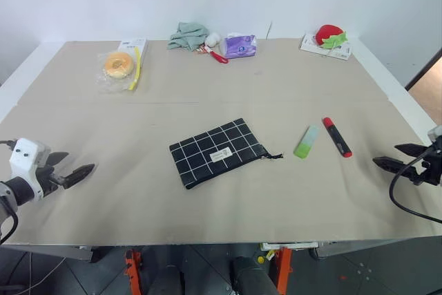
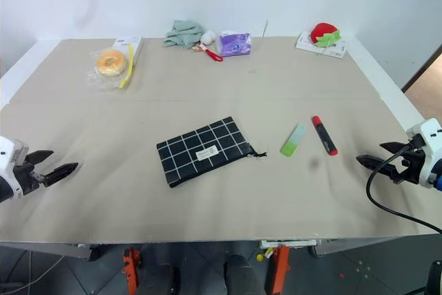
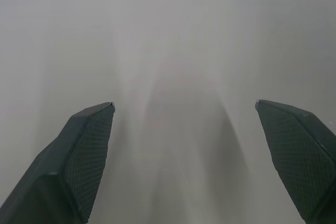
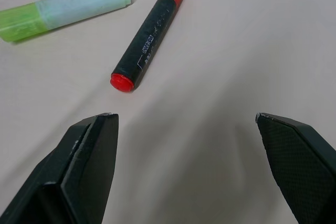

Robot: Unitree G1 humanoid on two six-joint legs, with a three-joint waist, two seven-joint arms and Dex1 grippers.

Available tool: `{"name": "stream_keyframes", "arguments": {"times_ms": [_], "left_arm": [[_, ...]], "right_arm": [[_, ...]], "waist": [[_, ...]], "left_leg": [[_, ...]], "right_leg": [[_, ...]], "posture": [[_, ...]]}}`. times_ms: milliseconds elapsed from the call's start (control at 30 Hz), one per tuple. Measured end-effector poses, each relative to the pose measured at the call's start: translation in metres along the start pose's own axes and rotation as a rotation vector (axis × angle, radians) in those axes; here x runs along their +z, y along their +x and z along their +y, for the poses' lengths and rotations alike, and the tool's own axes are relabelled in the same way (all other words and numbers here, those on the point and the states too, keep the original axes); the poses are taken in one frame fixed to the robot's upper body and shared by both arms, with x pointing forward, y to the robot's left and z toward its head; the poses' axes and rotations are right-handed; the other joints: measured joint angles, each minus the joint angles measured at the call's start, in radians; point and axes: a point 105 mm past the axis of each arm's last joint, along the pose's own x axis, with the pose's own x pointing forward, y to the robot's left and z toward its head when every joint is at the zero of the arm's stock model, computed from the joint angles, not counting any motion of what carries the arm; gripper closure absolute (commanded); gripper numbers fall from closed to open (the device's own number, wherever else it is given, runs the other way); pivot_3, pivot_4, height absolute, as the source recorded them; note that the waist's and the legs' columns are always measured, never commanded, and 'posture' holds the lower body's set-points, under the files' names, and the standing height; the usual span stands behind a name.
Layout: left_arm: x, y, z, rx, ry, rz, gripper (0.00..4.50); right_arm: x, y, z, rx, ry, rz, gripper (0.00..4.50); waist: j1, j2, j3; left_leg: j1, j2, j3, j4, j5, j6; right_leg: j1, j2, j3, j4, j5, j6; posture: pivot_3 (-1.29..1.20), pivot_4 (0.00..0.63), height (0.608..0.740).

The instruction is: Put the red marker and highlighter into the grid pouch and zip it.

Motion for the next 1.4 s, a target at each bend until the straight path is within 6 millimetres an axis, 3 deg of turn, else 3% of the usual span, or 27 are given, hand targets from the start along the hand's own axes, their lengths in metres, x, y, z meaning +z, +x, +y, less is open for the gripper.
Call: {"name": "stream_keyframes", "arguments": {"times_ms": [333, 500, 600, 667, 733, 833, 967, 1067, 1133, 1200, 1400], "left_arm": [[0.001, 0.0, 0.001, 0.008, 0.001, -0.004, 0.06], [0.019, 0.009, 0.0, 0.022, 0.02, -0.087, 0.06], [0.043, 0.017, -0.013, -0.01, 0.079, -0.192, 0.0], [0.059, 0.022, -0.022, -0.021, 0.153, -0.253, 0.0], [0.069, 0.031, -0.036, -0.036, 0.276, -0.297, 0.0], [0.068, 0.044, -0.062, -0.085, 0.449, -0.326, 0.0], [0.063, 0.055, -0.092, -0.164, 0.664, -0.354, 0.0], [0.058, 0.06, -0.107, -0.212, 0.791, -0.377, 0.0], [0.061, 0.063, -0.116, -0.227, 0.866, -0.421, 0.0], [0.064, 0.067, -0.132, -0.275, 0.978, -0.484, 0.0], [0.043, 0.072, -0.16, -0.41, 1.148, -0.542, 0.0]], "right_arm": [[0.008, 0.004, 0.001, 0.01, 0.01, -0.044, 0.0], [0.034, 0.011, 0.012, 0.064, 0.038, -0.174, 0.0], [0.059, 0.03, 0.039, 0.16, 0.029, -0.274, 0.86], [0.075, 0.046, 0.063, 0.218, 0.024, -0.336, 1.75], [0.089, 0.067, 0.1, 0.293, 0.016, -0.381, 2.92], [0.095, 0.097, 0.141, 0.327, 0.009, -0.383, 4.44], [0.089, 0.126, 0.167, 0.279, 0.008, -0.341, 4.44], [0.081, 0.14, 0.173, 0.218, 0.002, -0.299, 4.44], [0.074, 0.145, 0.177, 0.186, -0.005, -0.273, 4.44], [0.054, 0.153, 0.19, 0.18, -0.017, -0.208, 4.44], [0.056, 0.155, 0.201, 0.157, -0.075, -0.201, 4.44]], "waist": [[0.0, 0.0, 0.0], [0.0, 0.0, 0.0], [-0.002, 0.0, 0.0], [-0.002, 0.0, 0.0], [-0.002, 0.0, 0.0], [0.002, 0.0, 0.0], [0.007, 0.0, 0.0], [0.009, 0.0, 0.0], [0.009, -0.001, -0.001], [0.009, -0.002, -0.001], [0.003, -0.002, -0.003]], "left_leg": [[0.0, 0.0, 0.0, 0.0, 0.0, 0.0], [0.0, 0.0, 0.0, 0.0, 0.0, 0.0], [0.0, 0.001, -0.001, 0.001, 0.001, -0.001], [0.0, 0.001, -0.002, 0.001, 0.001, -0.001], [0.0, 0.001, -0.004, 0.001, 0.002, -0.003], [-0.002, 0.0, -0.006, 0.001, 0.003, -0.004], [-0.004, -0.001, -0.006, 0.001, 0.003, -0.004], [-0.004, -0.001, -0.007, 0.001, 0.003, -0.004], [-0.004, -0.001, -0.007, 0.001, 0.003, -0.004], [-0.004, -0.001, -0.008, 0.001, 0.003, -0.004], [-0.002, 0.0, -0.008, 0.001, 0.003, -0.003]], "right_leg": [[0.0, 0.0, 0.0, 0.0, 0.0, 0.0], [0.0, 0.0, 0.0, 0.001, 0.0, 0.0], [0.0, 0.001, 0.0, 0.001, 0.001, -0.001], [0.0, 0.002, 0.0, 0.002, 0.001, -0.001], [0.0, 0.003, 0.0, 0.002, 0.002, -0.001], [-0.001, 0.002, -0.001, 0.002, 0.002, -0.001], [-0.001, 0.001, -0.002, 0.002, 0.002, 0.0], [-0.001, 0.0, -0.002, 0.002, 0.002, 0.0], [-0.001, 0.0, -0.003, 0.002, 0.002, 0.0], [-0.001, 0.0, -0.005, 0.002, 0.002, 0.0], [0.0, 0.001, -0.005, 0.002, 0.003, -0.001]], "posture": [[0.0, 0.15, 0.74], [0.0, 0.15, 0.74], [0.0, 0.15, 0.74], [0.0, 0.15, 0.74], [0.0, 0.15, 0.74], [0.0, 0.15, 0.74], [0.0, 0.15, 0.74], [0.0, 0.15, 0.74], [0.0, 0.15, 0.74], [0.0, 0.15, 0.74], [0.0, 0.15, 0.74]]}}
